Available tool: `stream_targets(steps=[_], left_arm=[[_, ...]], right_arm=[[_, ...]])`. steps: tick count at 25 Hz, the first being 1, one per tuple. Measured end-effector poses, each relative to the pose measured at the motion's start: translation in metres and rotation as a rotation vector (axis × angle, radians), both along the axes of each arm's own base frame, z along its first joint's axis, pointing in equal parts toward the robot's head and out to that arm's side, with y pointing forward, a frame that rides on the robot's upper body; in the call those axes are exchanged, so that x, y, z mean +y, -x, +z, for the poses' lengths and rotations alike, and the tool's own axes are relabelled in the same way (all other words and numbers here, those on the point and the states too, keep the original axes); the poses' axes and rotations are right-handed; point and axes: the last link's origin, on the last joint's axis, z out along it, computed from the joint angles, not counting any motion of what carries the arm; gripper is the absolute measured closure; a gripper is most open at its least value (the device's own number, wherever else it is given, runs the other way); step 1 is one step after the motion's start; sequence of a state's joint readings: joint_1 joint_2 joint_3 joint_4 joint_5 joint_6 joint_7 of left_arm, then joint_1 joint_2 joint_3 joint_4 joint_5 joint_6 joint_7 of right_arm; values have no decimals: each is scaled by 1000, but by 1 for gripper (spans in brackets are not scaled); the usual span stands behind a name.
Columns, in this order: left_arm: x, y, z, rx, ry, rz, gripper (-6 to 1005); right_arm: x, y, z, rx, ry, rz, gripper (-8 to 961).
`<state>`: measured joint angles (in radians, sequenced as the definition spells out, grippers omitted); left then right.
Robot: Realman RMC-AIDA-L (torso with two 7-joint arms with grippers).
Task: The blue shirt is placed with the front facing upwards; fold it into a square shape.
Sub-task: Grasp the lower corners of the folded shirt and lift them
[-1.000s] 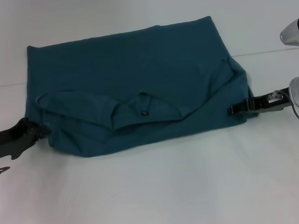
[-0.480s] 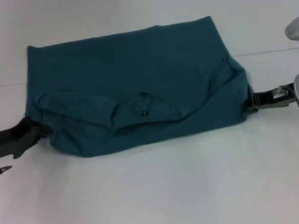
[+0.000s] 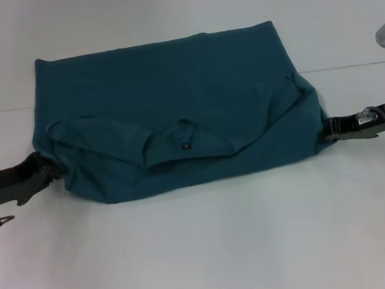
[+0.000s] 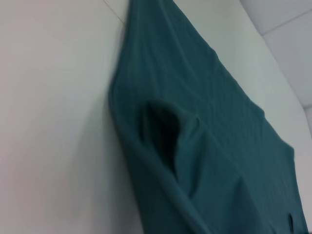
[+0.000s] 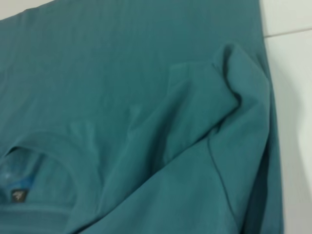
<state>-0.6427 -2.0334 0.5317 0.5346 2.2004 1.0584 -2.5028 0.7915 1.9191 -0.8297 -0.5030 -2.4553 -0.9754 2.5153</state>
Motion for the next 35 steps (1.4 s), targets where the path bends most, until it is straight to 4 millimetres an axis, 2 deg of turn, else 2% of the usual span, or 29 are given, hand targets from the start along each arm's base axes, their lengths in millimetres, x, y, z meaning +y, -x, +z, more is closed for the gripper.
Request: stream_targets(steps=[6,11,21,27,35], left_arm=[[-9,-6,8,69,110,-114,951],[-20,-12,16,94,213,-177,950],[-69,-2,40,95,400,-227,951],[-95,2,39,80,528,-259,951],[-121,10,35,84,662,-258,950]], right_arm=[[-12,8,16,24,75,34,914],[-25,10,19,45,152,32,914],[-69,11,23,75,385,19,914],[-102,14,16,145,535,23,914],[-127,7,17,185,630,16,914]])
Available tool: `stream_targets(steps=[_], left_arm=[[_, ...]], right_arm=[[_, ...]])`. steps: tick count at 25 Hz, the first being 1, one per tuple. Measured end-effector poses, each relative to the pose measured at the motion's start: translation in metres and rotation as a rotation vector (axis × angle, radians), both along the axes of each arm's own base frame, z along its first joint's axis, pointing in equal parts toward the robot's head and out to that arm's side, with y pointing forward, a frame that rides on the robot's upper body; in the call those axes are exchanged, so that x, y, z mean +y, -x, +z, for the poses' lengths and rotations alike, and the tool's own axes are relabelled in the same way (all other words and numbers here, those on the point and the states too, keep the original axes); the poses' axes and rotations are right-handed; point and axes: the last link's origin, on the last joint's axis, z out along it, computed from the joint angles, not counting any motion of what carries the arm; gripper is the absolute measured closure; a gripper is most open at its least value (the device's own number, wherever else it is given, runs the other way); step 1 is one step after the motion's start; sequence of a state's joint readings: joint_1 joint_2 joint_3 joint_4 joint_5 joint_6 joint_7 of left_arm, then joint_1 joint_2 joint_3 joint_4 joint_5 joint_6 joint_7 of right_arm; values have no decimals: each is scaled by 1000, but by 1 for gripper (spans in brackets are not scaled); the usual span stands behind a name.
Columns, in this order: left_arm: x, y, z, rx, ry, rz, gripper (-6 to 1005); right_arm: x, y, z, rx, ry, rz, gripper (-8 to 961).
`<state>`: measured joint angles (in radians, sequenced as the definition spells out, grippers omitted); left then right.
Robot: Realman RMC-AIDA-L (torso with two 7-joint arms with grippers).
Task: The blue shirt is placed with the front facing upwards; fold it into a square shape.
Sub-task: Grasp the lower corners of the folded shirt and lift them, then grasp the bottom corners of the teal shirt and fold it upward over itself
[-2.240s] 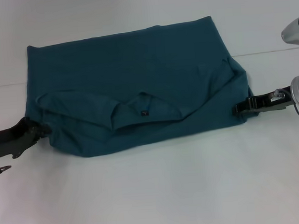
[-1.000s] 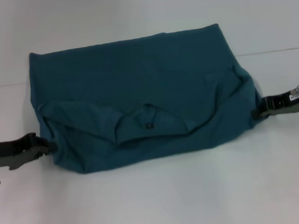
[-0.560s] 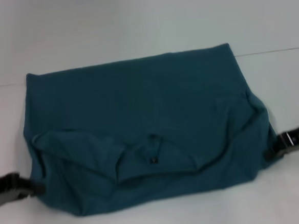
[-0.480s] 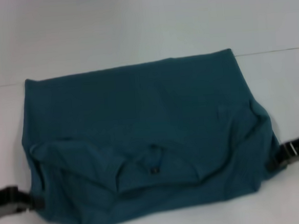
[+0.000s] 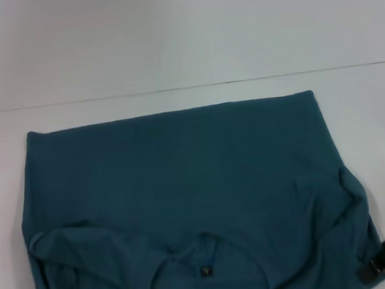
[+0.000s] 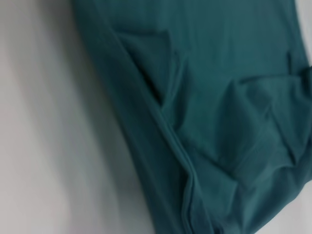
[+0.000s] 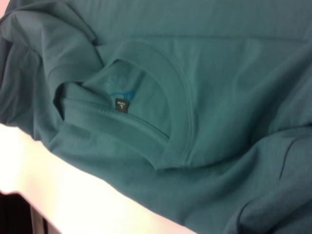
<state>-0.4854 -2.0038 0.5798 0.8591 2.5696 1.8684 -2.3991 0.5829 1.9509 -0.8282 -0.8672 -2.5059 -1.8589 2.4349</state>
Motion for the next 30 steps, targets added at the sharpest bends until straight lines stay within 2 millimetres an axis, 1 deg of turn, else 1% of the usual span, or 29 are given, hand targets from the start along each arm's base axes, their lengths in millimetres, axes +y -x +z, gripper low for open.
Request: stream_targets(steps=[5,9,11,14,16,17,18,19,22,27,30], left_arm=[[-8,7,0,43,56,18,950],[-3,4,8,22,23,5,950],[6,2,16,15,-24,8,950],[31,-1,30,9,-121,52,950],[44,-4,35,23,-159,66,951],[52,-6,36,34,-177,72,951],[52,-6,36,34,-177,72,951],[69,-14,38,52,-206,72,951],[88,-25,38,66,-236,63,951],[116,-39,37,122,-291,64,951],[130,-43,34,167,-339,82,950]], right_arm=[[-10,-5,0,17,35,3,914],[-8,-4,4,52,6,18,914],[1,-3,14,77,-70,23,914],[18,-3,30,99,-200,17,914],[28,-2,39,109,-277,12,914],[34,-2,44,115,-322,9,914],[39,-1,48,119,-358,4,914],[43,-1,51,122,-388,1,914],[56,0,59,142,-472,-9,914],[76,-3,70,143,-621,-68,914],[84,-7,71,132,-688,-95,914]])
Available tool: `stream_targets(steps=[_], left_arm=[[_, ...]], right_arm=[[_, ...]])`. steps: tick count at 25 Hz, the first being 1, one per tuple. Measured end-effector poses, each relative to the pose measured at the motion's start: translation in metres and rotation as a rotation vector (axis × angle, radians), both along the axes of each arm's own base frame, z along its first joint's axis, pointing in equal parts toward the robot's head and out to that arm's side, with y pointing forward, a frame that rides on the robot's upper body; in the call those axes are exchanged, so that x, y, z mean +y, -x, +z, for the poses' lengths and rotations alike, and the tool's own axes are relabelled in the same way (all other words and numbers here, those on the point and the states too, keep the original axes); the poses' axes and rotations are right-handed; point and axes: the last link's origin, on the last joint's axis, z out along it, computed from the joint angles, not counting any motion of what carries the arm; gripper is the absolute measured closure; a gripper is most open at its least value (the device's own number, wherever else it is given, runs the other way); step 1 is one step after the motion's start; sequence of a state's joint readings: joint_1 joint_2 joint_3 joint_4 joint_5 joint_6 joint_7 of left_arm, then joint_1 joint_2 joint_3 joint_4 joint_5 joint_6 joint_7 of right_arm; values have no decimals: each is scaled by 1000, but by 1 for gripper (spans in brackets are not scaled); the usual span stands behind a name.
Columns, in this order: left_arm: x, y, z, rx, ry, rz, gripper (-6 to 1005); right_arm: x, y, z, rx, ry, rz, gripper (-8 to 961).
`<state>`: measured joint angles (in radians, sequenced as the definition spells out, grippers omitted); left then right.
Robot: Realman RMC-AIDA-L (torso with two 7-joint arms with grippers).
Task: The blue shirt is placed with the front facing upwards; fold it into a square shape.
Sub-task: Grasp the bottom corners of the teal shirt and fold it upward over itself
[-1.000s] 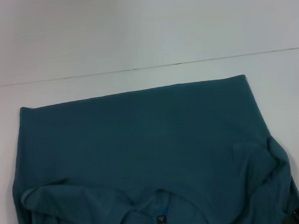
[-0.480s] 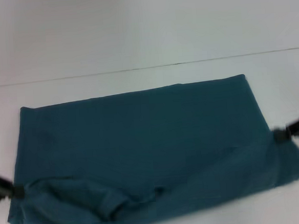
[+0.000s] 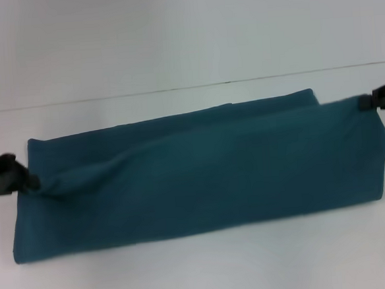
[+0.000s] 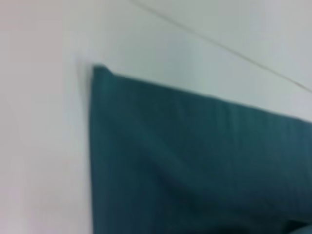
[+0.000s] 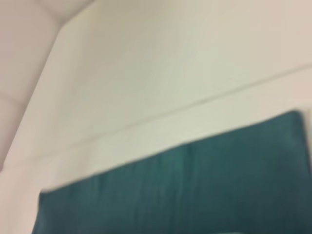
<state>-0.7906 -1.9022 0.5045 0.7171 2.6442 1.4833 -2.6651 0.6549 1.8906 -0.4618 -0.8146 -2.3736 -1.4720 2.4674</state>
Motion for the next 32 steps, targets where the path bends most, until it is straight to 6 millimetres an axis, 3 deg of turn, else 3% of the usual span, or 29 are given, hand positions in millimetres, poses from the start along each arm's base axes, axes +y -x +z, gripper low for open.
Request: stream_targets(steps=[6,12,23,32], left_arm=[[20,-5,-15,28,-73,21,951],[24,-6,-25,31,-91,18,950],[33,-7,-17,9,-164,29,951],[41,-10,-13,-38,-249,35,950]], right_arm=[[11,-5,-16,-27,-22,-35,913],[19,-11,-32,-86,-22,-59,913],[44,0,-32,-176,-99,-34,913],[51,-1,-41,-247,-114,-24,913]])
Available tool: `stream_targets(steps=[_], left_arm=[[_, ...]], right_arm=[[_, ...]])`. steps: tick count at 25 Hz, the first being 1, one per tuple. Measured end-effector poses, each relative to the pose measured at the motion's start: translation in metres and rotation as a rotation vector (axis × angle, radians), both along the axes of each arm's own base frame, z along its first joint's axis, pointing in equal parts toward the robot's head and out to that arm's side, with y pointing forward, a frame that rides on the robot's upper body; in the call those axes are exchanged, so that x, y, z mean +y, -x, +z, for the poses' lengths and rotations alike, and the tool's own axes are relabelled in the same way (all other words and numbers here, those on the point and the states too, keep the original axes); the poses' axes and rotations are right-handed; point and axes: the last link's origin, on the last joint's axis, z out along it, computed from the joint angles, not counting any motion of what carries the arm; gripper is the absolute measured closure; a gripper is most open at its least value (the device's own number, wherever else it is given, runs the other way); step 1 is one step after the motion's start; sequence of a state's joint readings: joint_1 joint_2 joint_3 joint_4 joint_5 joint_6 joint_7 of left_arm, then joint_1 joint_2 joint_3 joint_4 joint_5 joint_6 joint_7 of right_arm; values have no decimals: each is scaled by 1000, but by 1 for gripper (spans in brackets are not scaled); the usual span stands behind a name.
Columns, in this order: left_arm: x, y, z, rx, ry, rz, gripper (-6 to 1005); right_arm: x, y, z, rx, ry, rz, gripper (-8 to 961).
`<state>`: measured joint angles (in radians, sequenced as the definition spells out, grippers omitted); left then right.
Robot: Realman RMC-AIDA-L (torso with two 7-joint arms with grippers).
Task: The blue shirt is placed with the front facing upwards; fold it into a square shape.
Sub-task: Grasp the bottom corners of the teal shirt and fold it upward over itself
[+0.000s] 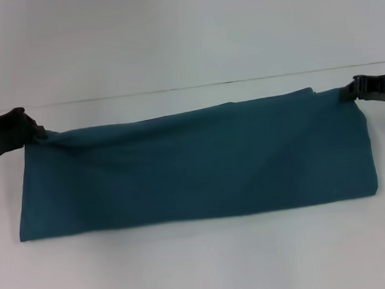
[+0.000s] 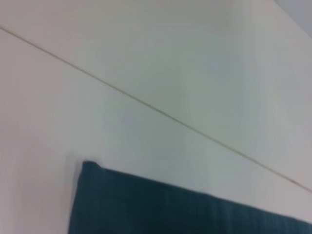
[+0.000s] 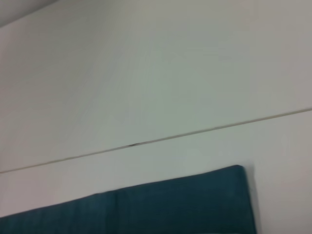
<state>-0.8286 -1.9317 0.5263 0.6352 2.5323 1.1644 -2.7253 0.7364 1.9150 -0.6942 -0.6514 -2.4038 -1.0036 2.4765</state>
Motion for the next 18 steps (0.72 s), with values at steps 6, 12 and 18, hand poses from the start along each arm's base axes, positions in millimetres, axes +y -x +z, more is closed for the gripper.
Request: stream_targets(steps=[6,12,18], left_arm=[[5,2,-6,-5,-47,32,951],[5,3,-17,-15,-62,58,950],[3,6,-21,-22,-62,72,950]], right_arm=[[6,-5,-10,-46,-27,-14,913],[19,5,-21,-106,-47,15,913],[32,18,-32,-175,-41,47,913]])
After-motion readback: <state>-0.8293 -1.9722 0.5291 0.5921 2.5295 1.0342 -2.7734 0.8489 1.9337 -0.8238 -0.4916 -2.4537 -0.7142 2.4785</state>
